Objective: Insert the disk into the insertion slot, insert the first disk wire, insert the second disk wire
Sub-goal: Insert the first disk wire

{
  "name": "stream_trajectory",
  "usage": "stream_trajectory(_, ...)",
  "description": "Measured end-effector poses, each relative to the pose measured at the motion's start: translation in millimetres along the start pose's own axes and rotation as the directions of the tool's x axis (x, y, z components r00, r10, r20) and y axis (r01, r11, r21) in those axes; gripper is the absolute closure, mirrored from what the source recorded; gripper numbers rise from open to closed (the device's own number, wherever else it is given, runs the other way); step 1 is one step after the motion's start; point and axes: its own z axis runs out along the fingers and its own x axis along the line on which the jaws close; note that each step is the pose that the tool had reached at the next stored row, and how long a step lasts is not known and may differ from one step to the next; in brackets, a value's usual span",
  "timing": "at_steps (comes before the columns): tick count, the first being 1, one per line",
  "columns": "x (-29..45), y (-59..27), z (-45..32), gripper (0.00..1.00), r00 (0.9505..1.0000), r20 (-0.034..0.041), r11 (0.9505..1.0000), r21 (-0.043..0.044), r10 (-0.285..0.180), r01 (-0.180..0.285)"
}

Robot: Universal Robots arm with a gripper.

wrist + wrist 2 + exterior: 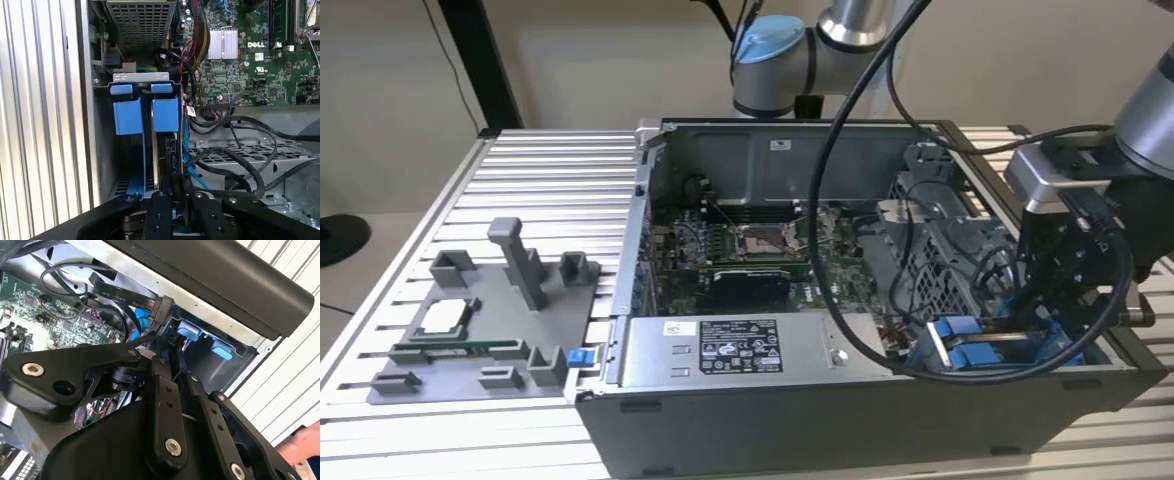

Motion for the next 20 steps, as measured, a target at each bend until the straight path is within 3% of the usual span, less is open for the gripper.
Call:
stream_trajectory(4, -0.1, 0.0, -0.2, 1.0, 1.0, 0.0048, 1.0, -0.0005, 0.001, -0.001)
stream_trajectory(17, -2.9, -0.1, -41.3, 1.0, 1.0, 0.0067, 1.0, -0.0043, 0.001, -0.001)
stream_trajectory(20, -3.4, -3.2, -42.7, 1.0, 1.0, 0.0068, 1.0, -0.0045, 0.001, -0.001)
